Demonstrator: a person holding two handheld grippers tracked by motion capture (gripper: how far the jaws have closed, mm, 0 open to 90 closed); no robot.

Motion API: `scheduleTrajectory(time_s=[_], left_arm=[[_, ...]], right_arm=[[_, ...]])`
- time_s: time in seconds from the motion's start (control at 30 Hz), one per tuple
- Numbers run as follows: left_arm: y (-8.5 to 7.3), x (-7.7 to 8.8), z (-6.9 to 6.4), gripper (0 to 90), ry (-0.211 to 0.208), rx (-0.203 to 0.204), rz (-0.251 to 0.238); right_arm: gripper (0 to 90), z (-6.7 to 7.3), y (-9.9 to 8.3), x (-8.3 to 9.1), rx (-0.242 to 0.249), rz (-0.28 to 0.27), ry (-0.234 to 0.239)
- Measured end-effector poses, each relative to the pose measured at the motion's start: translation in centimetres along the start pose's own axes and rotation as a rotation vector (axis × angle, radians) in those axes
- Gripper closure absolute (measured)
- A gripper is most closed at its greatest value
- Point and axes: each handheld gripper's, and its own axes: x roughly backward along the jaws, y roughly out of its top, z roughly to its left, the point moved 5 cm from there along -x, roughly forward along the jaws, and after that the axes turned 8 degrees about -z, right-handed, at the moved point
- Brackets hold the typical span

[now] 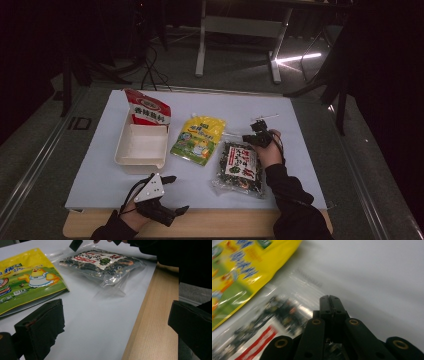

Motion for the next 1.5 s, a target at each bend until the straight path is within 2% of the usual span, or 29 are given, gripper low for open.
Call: scheduleTrajectory(time_s=[0.03,0.2,0.27,0.47,0.57,0.6,0.67,0.8,0.87,0.93,1.07,1.13,1.23,1.33,1.4,1.5], left_arm=[[0.0,0.0,0.0,1.6,0.000,0.000,0.000],[0.0,-0.1,0.0,1.6,0.000,0.004,0.000],[0.0,-0.1,0.0,1.6,-0.001,0.001,0.001],[-0.1,-0.2,0.0,1.6,-0.002,0.000,0.006],[-0.1,-0.2,0.1,1.7,-0.002,0.001,0.005],[-0.1,-0.2,0.1,1.6,-0.002,0.001,0.005],[-0.1,-0.3,0.1,1.6,-0.002,0.000,0.008],[-0.2,-0.3,0.1,1.7,-0.004,0.001,0.012],[-0.2,-0.4,0.2,1.7,-0.006,0.003,0.012],[-0.3,-0.4,0.2,1.6,-0.006,0.002,0.015],[-0.3,-0.5,0.2,1.6,-0.006,0.005,0.015],[-0.3,-0.5,0.2,1.6,-0.007,0.007,0.015],[-0.3,-0.5,0.2,1.6,-0.007,0.006,0.014],[-0.2,-0.5,0.2,1.6,-0.007,0.006,0.012],[-0.2,-0.5,0.2,1.7,-0.008,0.005,0.012],[-0.2,-0.6,0.2,1.6,-0.011,0.004,0.013]], right_arm=[[89.9,0.2,-0.2,0.1,0.027,-0.004,-0.002],[89.2,0.2,-0.4,0.7,0.030,-0.020,-0.005],[86.7,-0.3,-0.4,1.3,0.036,-0.035,-0.002],[73.7,-2.8,0.0,3.7,0.040,-0.048,-0.043],[66.4,-4.4,0.3,4.8,0.011,-0.049,-0.065],[66.4,-4.4,0.3,4.8,0.011,-0.049,-0.065],[60.8,-5.9,0.2,5.1,-0.015,-0.023,-0.087],[54.6,-7.5,-0.2,5.1,-0.051,-0.006,-0.093],[50.8,-8.2,-0.6,5.0,-0.076,0.004,-0.087],[48.9,-8.5,-0.9,4.7,-0.104,0.008,-0.056],[49.7,-8.5,-1.3,4.2,-0.109,0.024,-0.026],[50.7,-8.2,-1.4,3.9,-0.106,0.036,0.004],[56.7,-7.8,-1.5,3.6,-0.094,0.054,0.029],[63.5,-7.2,-1.5,3.6,-0.055,0.073,0.020],[74.4,-7.0,-1.3,3.9,-0.037,0.075,0.015],[83.6,-6.7,-1.3,4.0,0.006,0.098,0.016]])
